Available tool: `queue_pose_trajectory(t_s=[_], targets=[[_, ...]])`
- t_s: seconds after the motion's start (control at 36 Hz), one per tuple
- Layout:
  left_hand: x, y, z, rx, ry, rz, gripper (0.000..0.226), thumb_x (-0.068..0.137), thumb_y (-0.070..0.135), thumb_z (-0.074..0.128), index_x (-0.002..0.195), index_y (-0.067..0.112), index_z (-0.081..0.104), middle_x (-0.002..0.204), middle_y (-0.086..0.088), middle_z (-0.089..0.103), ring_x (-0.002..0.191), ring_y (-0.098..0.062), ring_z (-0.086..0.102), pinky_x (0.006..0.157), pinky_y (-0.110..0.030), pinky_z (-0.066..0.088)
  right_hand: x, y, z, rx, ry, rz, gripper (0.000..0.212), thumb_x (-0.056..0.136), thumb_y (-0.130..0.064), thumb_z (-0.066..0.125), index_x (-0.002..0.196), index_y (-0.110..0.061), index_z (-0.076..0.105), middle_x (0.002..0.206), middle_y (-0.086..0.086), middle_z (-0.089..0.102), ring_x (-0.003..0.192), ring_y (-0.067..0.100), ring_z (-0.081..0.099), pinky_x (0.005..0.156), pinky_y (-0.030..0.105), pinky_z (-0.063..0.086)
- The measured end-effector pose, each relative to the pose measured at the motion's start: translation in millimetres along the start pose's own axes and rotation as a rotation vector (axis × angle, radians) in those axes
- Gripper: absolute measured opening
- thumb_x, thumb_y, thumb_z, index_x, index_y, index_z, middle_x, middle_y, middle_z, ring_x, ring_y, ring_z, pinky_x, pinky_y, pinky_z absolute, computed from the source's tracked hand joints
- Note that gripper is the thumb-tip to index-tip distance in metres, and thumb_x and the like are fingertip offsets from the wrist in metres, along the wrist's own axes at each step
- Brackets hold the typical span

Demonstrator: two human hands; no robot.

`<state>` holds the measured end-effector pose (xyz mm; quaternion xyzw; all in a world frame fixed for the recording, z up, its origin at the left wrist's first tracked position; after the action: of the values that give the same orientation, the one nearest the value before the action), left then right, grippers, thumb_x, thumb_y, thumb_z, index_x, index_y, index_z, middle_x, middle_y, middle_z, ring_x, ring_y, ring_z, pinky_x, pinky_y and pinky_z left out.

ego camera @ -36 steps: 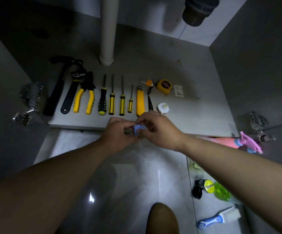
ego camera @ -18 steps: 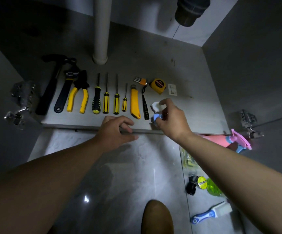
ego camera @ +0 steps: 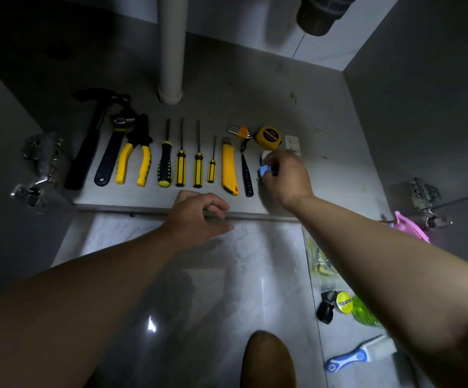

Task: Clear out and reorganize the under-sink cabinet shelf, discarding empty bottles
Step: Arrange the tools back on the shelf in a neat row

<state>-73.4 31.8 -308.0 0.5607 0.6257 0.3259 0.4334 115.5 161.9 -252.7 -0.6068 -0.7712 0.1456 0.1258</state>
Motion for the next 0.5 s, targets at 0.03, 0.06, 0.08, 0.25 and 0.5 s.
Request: queue_pose_trajectory(t_s=[0.03,0.06,0.08,0.25,0.5], targets=[[0,0,0,-0.001,-0.002,0.002,0.035,0.075,0.037,0.088,0.104,0.037,0.07,0.086,0.02,0.07,0.122,-0.019,0.048,0.107,-0.046,0.045,-2,1,0,0.028,0.005,0.004,0.018,0.091,-0.015,0.064,0.109,-0.014,0.063,0.109,0.008,0.062,0.093,0.025,0.06,0.073,0.029,0.044],[0,0,0,-0.001,-0.003,0.0,0.035,0.075,0.037,0.088,0.106,0.036,0.07,0.087,0.019,0.071,0.123,-0.019,0.047,0.106,-0.043,0.044,-5,3,1,0.062,0.009,0.012,0.016,0.09,-0.015,0.066,0.106,-0.014,0.061,0.105,0.006,0.062,0.091,0.024,0.06,0.072,0.03,0.046],[0,0,0,0.006,-0.002,-0.006,0.035,0.076,0.037,0.087,0.107,0.034,0.071,0.088,0.018,0.071,0.124,-0.017,0.043,0.103,-0.038,0.043,-9,5,1,0.098,0.014,0.022,0.017,0.089,-0.015,0.068,0.105,-0.015,0.06,0.102,0.005,0.062,0.089,0.022,0.06,0.072,0.03,0.047],[-1,2,-1,0.024,0.011,-0.004,0.036,0.076,0.033,0.088,0.109,0.029,0.073,0.086,0.018,0.069,0.123,-0.019,0.043,0.107,-0.039,0.043,-21,9,1,0.186,-0.018,0.033,0.031,0.086,-0.014,0.071,0.112,-0.016,0.054,0.102,0.002,0.063,0.089,0.022,0.062,0.076,0.029,0.051],[-4,4,4,0.231,0.051,0.017,0.019,0.083,0.023,0.08,0.1,0.027,0.073,0.085,0.014,0.069,0.12,-0.024,0.049,0.104,-0.036,0.044,-56,30,-44,0.236,-0.123,-0.002,0.019,0.09,-0.019,0.062,0.108,-0.022,0.056,0.081,-0.003,0.068,0.071,0.009,0.063,0.064,0.023,0.047]])
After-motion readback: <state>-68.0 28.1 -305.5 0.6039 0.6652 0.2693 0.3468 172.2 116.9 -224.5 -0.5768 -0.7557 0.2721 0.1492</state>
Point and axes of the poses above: each hand's wrist, its own x-axis towards the middle knuckle, its own z-axis out of the palm, y = z × x, the point moved 3 cm from there along x, towards the middle knuckle
